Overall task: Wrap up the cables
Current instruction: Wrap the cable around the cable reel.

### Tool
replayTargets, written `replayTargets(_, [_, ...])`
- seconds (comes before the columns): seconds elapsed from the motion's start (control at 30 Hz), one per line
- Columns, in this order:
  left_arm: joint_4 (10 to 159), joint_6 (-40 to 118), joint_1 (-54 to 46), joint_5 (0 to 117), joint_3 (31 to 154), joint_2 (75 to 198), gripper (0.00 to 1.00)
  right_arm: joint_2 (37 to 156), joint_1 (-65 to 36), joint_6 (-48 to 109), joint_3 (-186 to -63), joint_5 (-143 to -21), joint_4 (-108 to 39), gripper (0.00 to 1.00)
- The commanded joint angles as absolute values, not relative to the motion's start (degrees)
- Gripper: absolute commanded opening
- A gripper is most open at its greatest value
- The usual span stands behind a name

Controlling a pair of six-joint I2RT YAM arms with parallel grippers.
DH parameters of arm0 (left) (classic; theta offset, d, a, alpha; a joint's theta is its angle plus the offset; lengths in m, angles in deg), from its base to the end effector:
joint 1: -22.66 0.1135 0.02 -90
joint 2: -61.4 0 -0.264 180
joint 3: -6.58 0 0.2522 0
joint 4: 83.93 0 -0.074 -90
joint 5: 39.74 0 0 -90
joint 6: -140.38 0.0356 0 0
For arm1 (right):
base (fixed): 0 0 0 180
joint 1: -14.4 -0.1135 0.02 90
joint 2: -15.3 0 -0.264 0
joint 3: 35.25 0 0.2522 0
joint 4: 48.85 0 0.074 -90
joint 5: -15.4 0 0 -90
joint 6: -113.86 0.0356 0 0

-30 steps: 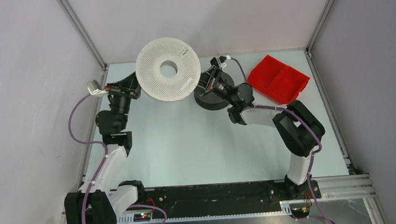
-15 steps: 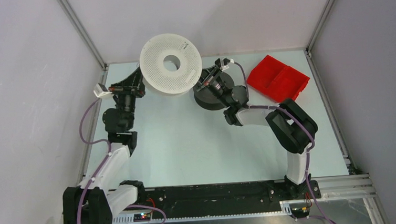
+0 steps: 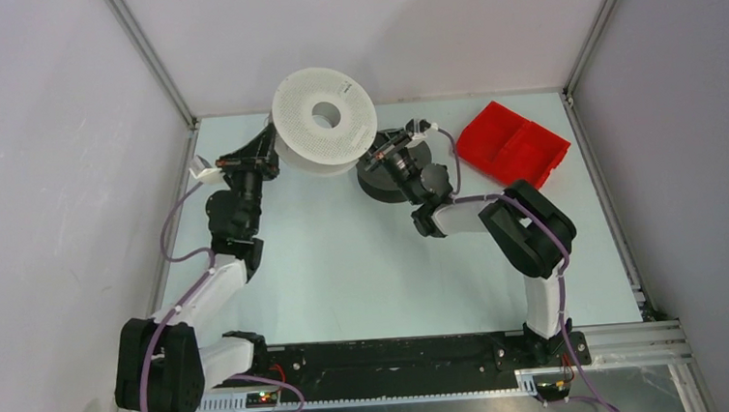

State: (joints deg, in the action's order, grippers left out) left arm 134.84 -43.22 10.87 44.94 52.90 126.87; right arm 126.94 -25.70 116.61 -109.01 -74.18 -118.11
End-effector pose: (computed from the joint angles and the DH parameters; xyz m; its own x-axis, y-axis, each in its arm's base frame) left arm 0.2471 -0.0482 0.3077 -0.1384 -0.9863 0.0902 0.3206 -0.1308 -0.9381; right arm 0.3138 0.2639 0.2611 -0.6577 0.7520 0.0448 -0.3672 -0.3719 0.8526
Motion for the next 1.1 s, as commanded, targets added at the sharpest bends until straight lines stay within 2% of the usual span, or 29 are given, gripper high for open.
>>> replayTargets(0.0, [141.7,-49.5,8.3,48.0,54.7,126.0,0.0,126.0,-26.5,114.1,-108.4,-71.9,-116.3,0.0])
replayTargets(0.67, [141.6,-49.0,4.8,44.9,56.4,126.1,0.0,124.3,-31.4,111.8,-112.4,-57.7,-102.3,0.0])
replayTargets(0.77, [141.6,-49.1,4.8,44.5,56.2,125.8,0.0,123.6,-32.0,111.5,-112.6,-55.6,-100.8,0.04])
replayTargets(0.93, [141.6,-49.1,4.8,43.7,55.9,125.0,0.0,123.5,-33.0,111.9,-113.3,-52.5,-99.7,0.04])
replayTargets(1.07, [141.6,-48.8,4.8,43.4,55.3,124.3,0.0,123.1,-32.9,111.1,-113.0,-54.0,-99.6,0.11])
